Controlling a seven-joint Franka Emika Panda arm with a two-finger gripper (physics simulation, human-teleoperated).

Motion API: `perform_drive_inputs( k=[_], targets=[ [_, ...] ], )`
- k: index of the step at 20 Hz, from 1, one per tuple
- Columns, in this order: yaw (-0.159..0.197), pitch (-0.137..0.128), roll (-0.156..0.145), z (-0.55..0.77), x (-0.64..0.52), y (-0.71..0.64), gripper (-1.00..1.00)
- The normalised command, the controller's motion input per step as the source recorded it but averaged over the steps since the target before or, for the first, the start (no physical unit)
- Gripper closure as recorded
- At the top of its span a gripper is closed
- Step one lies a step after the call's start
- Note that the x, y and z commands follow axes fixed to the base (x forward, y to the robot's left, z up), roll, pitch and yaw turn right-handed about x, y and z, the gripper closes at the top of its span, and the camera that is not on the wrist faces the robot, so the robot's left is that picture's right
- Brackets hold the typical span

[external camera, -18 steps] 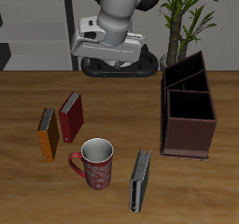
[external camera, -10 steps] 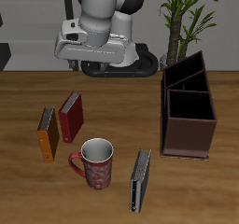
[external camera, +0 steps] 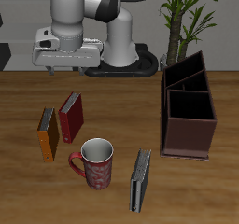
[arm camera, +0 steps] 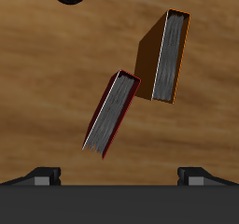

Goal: Place the red book into the left desk caddy's left compartment

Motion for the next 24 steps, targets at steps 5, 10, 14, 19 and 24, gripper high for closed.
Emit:
perform_drive_inputs(
  k=[5,10,14,19,24],
  targets=[
    [-0.046,-0.045,0.02,-0.15,-0.01,-0.13,-1.0],
    [-0.049,-0.028,-0.012,-0.26,0.1,-0.01,-1.0],
    [-0.023,-0.004,-0.001,-0.27,0.11,0.09,-1.0],
    [-0.034,0.007,0.012,-0.28,0.11,0.09,-1.0],
    [-0.026,0.02,-0.008,-0.41,0.08,-0.03,-1.0]
  ],
)
